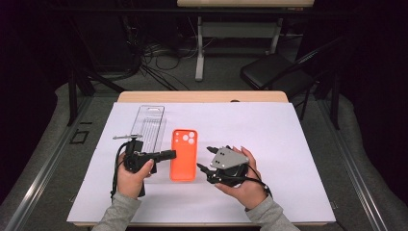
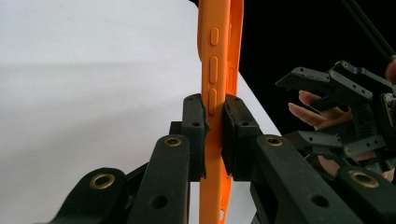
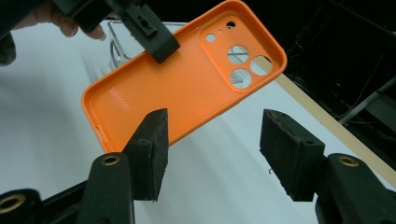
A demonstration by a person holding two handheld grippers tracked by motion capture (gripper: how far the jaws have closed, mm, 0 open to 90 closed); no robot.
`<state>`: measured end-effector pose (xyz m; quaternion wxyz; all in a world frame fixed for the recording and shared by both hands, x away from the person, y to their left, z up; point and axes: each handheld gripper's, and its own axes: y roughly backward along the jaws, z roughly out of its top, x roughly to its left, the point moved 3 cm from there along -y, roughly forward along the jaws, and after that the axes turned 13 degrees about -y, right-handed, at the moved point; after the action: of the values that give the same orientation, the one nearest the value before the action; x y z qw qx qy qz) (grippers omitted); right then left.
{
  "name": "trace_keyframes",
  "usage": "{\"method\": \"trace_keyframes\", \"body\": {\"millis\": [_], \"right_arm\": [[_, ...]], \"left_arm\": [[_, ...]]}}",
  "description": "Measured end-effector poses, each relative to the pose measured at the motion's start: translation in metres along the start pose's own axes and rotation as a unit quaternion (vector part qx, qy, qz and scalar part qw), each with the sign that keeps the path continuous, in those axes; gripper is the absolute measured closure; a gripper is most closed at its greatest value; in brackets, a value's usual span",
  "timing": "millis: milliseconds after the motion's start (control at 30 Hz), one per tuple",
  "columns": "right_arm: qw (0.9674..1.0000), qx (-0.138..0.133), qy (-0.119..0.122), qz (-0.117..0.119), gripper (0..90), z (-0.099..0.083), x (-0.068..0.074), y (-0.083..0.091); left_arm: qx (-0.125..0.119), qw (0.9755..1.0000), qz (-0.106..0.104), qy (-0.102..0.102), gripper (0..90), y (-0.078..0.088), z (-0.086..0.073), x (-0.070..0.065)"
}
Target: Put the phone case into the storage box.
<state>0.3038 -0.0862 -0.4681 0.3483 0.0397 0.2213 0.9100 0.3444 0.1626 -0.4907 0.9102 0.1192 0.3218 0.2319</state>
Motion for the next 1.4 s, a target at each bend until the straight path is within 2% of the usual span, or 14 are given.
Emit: {"method": "trace_keyframes", "body": {"millis": [100, 167, 267, 367, 533, 600, 700, 867, 1000, 1100, 1233, 1367, 1400], "right_arm": [[0.9997, -0.015, -0.018, 0.001, 42.3, 0.001, -0.003, 0.002], [0.9991, -0.012, -0.040, 0.011, 42.4, 0.001, -0.005, 0.002], [0.9990, -0.013, -0.042, -0.002, 41.5, 0.001, -0.008, 0.003], [0.9979, -0.026, -0.059, -0.010, 41.0, 0.002, -0.013, 0.006], [0.9961, -0.026, -0.083, -0.017, 40.8, -0.003, -0.020, 0.009], [0.9943, -0.023, -0.103, -0.012, 36.6, -0.007, -0.022, 0.009], [0.9905, -0.022, -0.135, 0.012, 31.9, -0.011, -0.024, 0.010], [0.9839, -0.031, -0.171, 0.043, 25.4, -0.011, -0.026, 0.010], [0.9776, -0.029, -0.196, 0.071, 25.4, -0.011, -0.026, 0.008], [0.9747, -0.027, -0.208, 0.079, 25.4, -0.012, -0.026, 0.007], [0.9742, -0.024, -0.209, 0.080, 27.1, -0.013, -0.026, 0.006], [0.9716, -0.023, -0.219, 0.087, 28.9, -0.014, -0.026, 0.006], [0.9701, -0.022, -0.224, 0.091, 29.4, -0.014, -0.026, 0.006]], "left_arm": [[-0.006, 1.0000, -0.001, -0.003, 80.5, 0.001, 0.000, 0.000], [-0.010, 0.9999, -0.002, -0.004, 80.5, 0.002, 0.000, -0.001], [-0.015, 0.9998, -0.004, -0.008, 80.5, 0.004, 0.001, -0.002], [-0.020, 0.9998, -0.006, -0.009, 80.5, 0.005, 0.001, -0.003], [-0.027, 0.9994, -0.011, -0.017, 80.5, 0.007, 0.001, -0.005], [-0.031, 0.9992, -0.013, -0.021, 80.5, 0.007, 0.001, -0.006], [-0.031, 0.9991, -0.015, -0.025, 80.5, 0.006, 0.001, -0.008], [-0.030, 0.9991, -0.015, -0.028, 80.5, 0.005, 0.000, -0.011], [-0.030, 0.9988, -0.017, -0.033, 80.5, 0.005, 0.000, -0.011], [-0.032, 0.9988, -0.016, -0.034, 80.5, 0.005, -0.001, -0.012], [-0.037, 0.9985, -0.017, -0.036, 80.5, 0.006, -0.001, -0.013], [-0.044, 0.9980, -0.021, -0.042, 80.5, 0.007, -0.002, -0.014], [-0.045, 0.9979, -0.020, -0.042, 80.5, 0.007, -0.002, -0.014]]}}
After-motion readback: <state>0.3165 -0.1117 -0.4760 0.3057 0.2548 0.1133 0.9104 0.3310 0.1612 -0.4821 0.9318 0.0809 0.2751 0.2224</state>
